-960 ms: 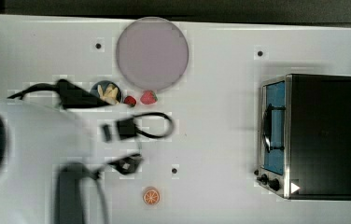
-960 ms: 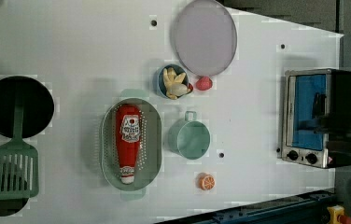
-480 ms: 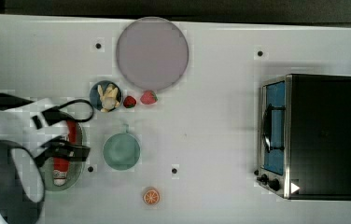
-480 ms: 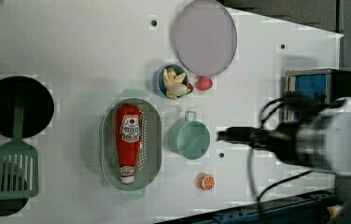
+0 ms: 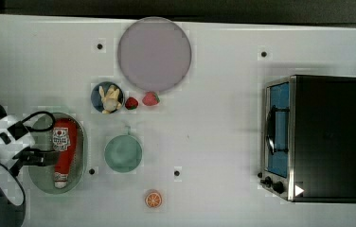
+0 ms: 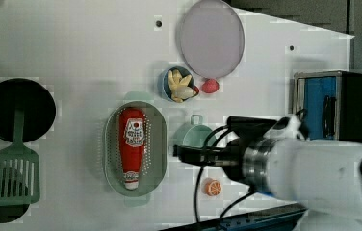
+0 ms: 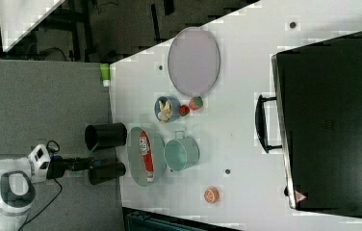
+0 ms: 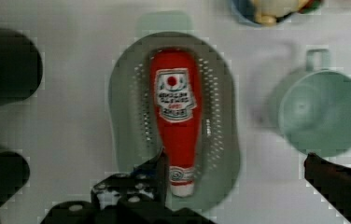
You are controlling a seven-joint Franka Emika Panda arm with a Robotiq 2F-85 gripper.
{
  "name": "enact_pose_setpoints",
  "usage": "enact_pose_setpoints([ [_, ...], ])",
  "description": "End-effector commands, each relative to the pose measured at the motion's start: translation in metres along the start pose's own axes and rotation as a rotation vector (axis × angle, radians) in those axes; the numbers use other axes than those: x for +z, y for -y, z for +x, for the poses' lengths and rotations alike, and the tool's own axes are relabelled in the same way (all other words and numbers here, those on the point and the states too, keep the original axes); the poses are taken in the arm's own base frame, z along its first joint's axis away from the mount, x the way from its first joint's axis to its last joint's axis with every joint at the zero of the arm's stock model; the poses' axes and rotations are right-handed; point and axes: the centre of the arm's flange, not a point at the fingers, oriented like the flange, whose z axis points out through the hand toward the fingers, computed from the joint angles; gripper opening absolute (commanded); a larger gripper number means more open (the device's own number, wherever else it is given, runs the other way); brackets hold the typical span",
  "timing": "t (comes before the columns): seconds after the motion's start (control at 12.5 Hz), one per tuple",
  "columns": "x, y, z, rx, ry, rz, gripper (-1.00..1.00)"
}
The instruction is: Pick ketchup from strainer and place it on the table
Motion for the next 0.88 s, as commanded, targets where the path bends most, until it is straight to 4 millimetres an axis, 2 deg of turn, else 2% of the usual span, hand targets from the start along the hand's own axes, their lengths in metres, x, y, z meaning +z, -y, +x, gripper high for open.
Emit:
enact_pose_setpoints([
  [0.08,0.057,0.005,-0.003,0.019,0.01,0.039,1.0],
  [0.4,0.119,0.005,-0.009,-0.022,-0.012,0.096,1.0],
  [0.88,0.187,0.011,-0.014,0.035,0.053,0.138,1.0],
])
